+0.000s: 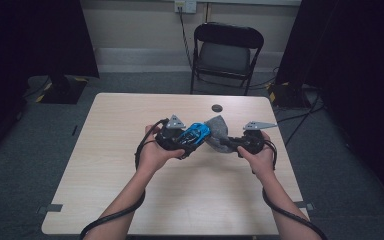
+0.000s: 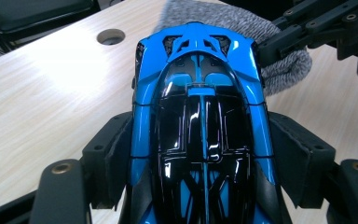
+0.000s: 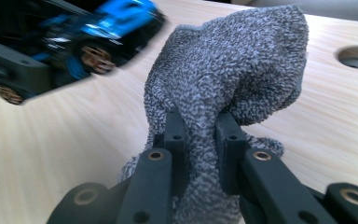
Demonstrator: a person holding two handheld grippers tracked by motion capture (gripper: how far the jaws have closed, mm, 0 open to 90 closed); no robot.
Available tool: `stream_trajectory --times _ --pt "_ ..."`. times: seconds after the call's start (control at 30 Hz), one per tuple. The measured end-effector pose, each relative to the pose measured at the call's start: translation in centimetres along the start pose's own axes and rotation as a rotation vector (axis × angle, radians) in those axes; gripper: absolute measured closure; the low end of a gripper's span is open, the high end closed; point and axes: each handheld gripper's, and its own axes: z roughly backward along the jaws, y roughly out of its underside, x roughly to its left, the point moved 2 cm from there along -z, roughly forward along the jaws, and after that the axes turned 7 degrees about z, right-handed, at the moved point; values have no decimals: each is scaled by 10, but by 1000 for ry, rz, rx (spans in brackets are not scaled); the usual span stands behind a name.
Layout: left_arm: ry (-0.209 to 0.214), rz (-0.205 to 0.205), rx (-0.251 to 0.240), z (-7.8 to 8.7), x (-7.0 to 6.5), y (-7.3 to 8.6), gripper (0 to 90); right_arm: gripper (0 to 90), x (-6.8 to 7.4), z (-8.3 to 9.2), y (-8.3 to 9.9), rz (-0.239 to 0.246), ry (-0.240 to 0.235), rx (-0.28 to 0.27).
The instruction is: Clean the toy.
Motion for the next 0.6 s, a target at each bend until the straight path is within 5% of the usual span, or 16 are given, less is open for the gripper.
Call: stream_trajectory --times 0.6 --pt "5 24 1 -8 4 -1 283 779 36 -22 -1 82 -134 8"
